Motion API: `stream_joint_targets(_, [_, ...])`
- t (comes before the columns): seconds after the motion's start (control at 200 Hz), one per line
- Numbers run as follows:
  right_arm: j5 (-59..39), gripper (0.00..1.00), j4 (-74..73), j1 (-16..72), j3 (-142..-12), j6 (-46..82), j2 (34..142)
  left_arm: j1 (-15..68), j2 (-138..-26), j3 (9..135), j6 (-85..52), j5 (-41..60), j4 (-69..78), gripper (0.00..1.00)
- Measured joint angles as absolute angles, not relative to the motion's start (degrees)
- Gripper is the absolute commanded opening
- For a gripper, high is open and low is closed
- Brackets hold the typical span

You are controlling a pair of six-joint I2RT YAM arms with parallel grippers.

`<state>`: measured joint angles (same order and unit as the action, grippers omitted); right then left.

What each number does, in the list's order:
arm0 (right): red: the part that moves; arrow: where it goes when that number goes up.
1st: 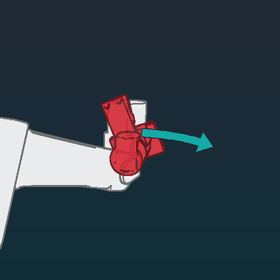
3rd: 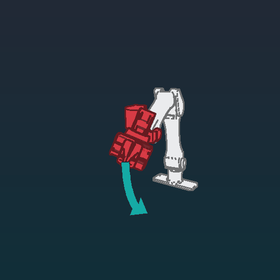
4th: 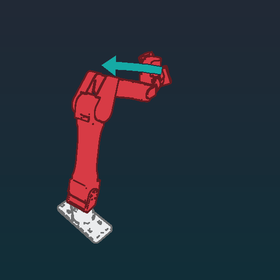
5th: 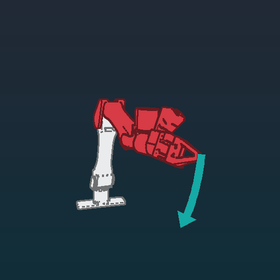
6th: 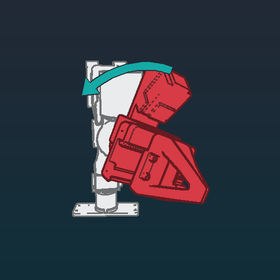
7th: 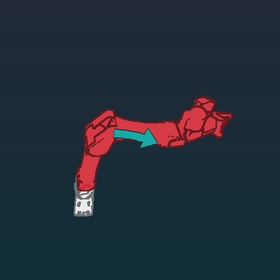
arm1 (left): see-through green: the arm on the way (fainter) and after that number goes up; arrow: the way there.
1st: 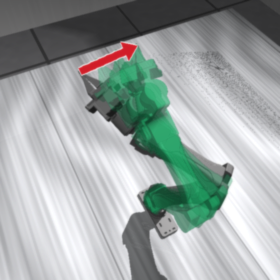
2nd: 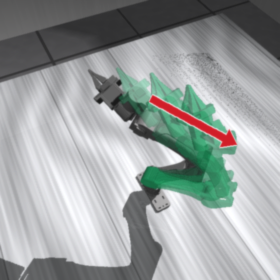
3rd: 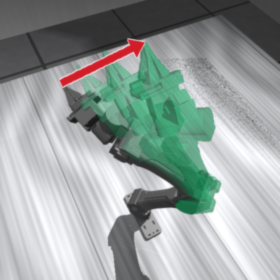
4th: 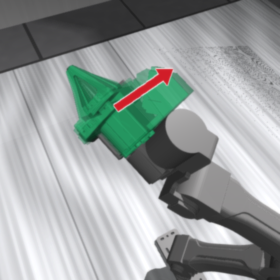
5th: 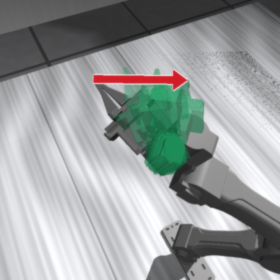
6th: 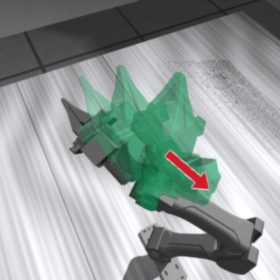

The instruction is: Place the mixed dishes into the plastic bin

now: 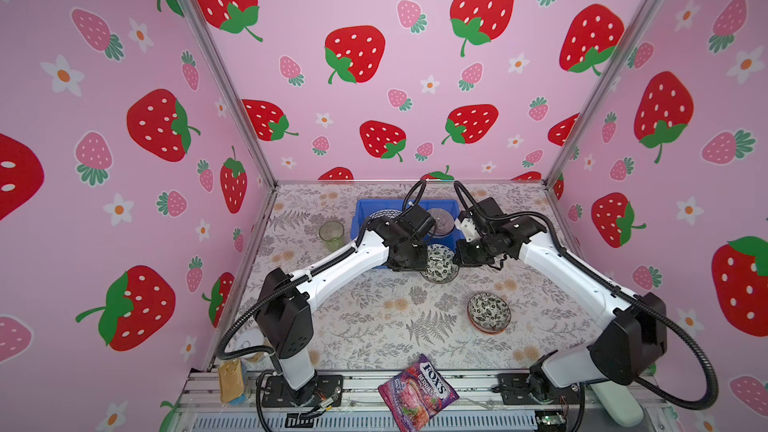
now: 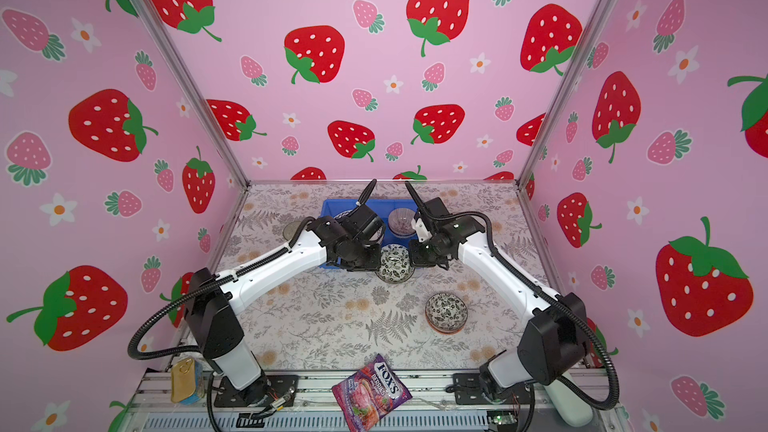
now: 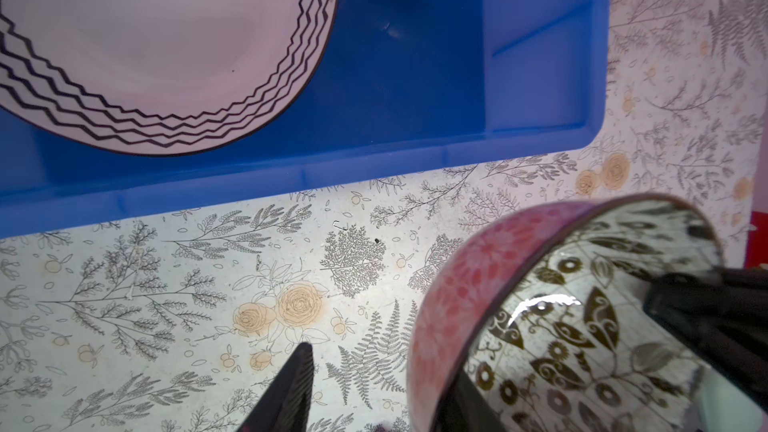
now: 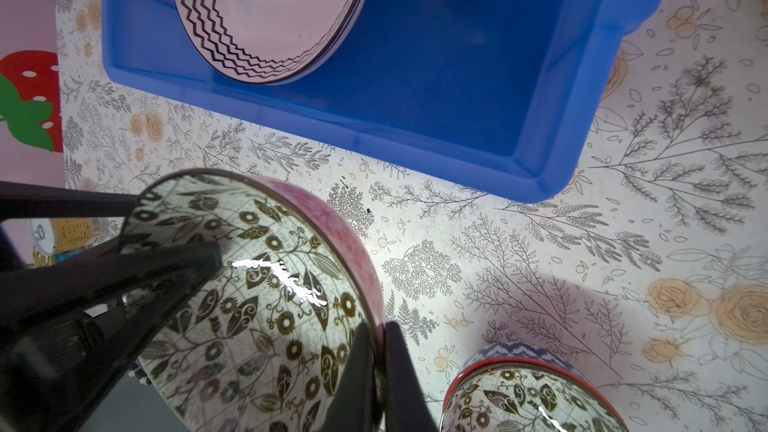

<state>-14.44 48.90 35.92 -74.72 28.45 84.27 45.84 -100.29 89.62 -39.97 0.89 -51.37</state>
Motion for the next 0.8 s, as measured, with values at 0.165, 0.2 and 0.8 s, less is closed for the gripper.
stream_joint_targets(0.165, [-14.7, 0.01, 48.6, 36.3, -73.7, 29.1, 84.2, 45.8, -101.0, 89.6, -39.6, 2.0, -50.9, 0.24])
stream_joint_targets(0.2, [-14.8, 0.01, 48.4, 36.4, -73.6, 29.3, 84.2, 45.7, -101.0, 89.8, -39.4, 2.1, -51.0, 0.21])
stream_joint_targets(0.8, [-14.7, 0.43, 46.6, 36.6, -72.8, 30.5, 83.4, 45.0, -101.2, 90.6, -38.5, 2.4, -51.4, 0.00])
